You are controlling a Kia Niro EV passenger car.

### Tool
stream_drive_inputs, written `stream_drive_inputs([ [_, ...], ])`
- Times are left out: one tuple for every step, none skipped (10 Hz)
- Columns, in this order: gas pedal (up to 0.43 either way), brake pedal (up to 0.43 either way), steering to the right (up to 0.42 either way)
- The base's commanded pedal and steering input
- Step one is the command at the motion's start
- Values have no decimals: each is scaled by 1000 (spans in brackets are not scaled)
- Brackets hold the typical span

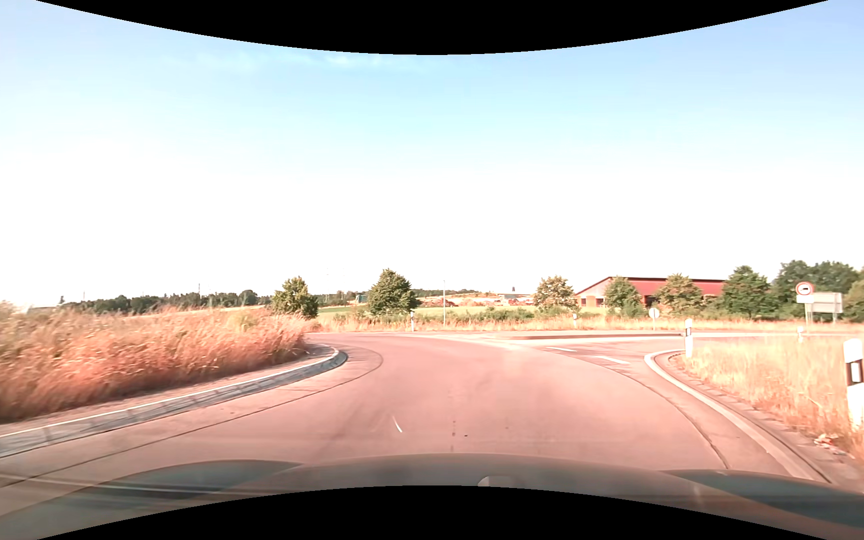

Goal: Follow the waypoints while adhering to traffic rules and regulations

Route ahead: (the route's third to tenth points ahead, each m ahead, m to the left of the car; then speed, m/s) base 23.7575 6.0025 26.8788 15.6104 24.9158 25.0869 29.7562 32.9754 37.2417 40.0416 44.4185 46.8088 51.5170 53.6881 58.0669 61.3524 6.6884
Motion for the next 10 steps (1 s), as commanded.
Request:
stream_drive_inputs([
  [0,0,130],
  [0,0,93],
  [0,0,62],
  [0,0,28],
  [0,0,-8],
  [0,0,-40],
  [0,0,-69],
  [0,0,-101],
  [0,0,-129],
  [0,0,-149],
])
